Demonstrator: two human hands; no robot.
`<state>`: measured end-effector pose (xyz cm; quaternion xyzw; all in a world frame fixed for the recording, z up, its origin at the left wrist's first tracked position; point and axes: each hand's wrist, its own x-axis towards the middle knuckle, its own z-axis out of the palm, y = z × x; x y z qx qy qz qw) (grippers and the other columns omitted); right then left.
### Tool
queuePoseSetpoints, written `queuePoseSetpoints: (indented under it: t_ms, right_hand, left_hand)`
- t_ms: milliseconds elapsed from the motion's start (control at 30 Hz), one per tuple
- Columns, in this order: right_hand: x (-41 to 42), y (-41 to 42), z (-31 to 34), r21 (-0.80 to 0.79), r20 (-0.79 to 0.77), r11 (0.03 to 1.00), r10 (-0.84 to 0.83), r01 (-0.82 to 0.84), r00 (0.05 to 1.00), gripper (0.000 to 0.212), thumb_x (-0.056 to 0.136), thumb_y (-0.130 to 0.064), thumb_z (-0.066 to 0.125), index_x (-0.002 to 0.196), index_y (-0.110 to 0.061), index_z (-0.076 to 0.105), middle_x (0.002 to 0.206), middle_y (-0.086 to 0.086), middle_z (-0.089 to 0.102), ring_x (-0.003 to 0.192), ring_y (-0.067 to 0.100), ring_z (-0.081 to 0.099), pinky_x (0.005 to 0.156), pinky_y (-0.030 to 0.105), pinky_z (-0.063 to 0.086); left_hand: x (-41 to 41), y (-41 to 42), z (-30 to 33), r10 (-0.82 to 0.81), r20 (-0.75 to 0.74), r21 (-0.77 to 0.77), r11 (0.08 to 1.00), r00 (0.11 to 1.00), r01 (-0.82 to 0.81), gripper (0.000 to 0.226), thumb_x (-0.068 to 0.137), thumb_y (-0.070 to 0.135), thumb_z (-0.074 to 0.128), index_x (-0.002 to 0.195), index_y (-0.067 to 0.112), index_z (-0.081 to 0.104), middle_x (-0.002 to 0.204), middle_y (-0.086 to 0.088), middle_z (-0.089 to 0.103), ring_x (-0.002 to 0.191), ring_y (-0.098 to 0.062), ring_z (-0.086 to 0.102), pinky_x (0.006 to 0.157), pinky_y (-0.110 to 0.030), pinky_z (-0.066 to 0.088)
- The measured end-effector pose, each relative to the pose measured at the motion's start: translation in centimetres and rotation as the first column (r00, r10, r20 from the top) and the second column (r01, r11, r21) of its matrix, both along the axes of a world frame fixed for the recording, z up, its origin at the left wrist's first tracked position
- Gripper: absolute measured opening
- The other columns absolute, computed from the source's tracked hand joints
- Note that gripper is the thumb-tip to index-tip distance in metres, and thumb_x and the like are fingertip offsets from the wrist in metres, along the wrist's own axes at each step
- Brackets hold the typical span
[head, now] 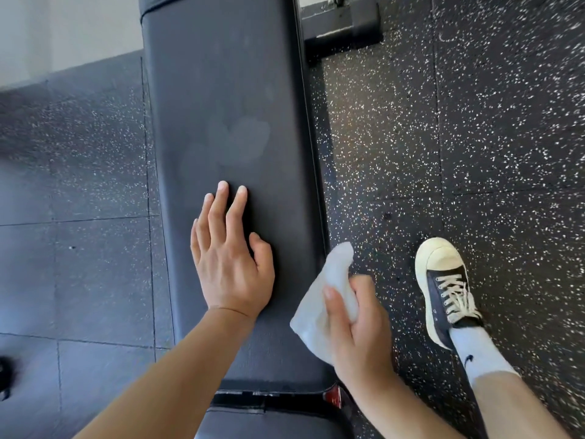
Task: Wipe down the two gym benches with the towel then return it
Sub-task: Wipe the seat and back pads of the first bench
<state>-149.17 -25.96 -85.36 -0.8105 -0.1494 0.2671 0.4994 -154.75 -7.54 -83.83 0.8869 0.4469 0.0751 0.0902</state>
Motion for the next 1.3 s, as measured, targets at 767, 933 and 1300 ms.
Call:
queuePoseSetpoints:
  t_ms: [767, 933, 1300]
  right_hand:
    - [21.1, 24.3, 3.5, -0.369, 0.714, 0.515, 0.69, -0.773, 0.119, 0.028, 0.089, -0.027, 0.072, 0.111, -0.013, 0.063, 0.087, 0.013, 0.066, 0.076, 0.036, 0.065, 0.061, 0.043, 0.049]
    - [23.4, 32.3, 3.6, -0.43, 0.647, 0.775, 0.622, -0.463, 0.441, 0.035, 0.097, -0.031, 0.052, 0.129, -0.018, 0.059, 0.108, 0.009, 0.064, 0.098, 0.037, 0.061, 0.073, 0.044, 0.04]
    - [17.3, 30.6, 4.2, -0.402, 0.82, 0.293, 0.537, -0.868, -0.198, 0.018, 0.086, -0.025, 0.067, 0.101, -0.018, 0.059, 0.069, 0.0, 0.058, 0.058, 0.023, 0.058, 0.048, 0.034, 0.043]
  left_hand:
    - [0.1, 0.2, 0.5, 0.006, -0.067, -0.032, 0.999, 0.998, -0.009, 0.073, 0.086, 0.027, 0.047, 0.159, 0.026, 0.039, 0.172, 0.003, 0.025, 0.159, -0.024, 0.022, 0.129, -0.05, 0.017]
    - [-0.2, 0.3, 0.6, 0.008, -0.081, -0.048, 0.999, 0.997, -0.012, 0.076, 0.086, 0.028, 0.05, 0.161, 0.027, 0.037, 0.172, 0.002, 0.024, 0.16, -0.023, 0.019, 0.129, -0.049, 0.015]
    - [-0.1, 0.5, 0.6, -0.009, -0.099, -0.073, 0.997, 0.995, 0.002, 0.076, 0.086, 0.028, 0.05, 0.16, 0.025, 0.038, 0.17, -0.003, 0.031, 0.159, -0.029, 0.025, 0.127, -0.056, 0.021]
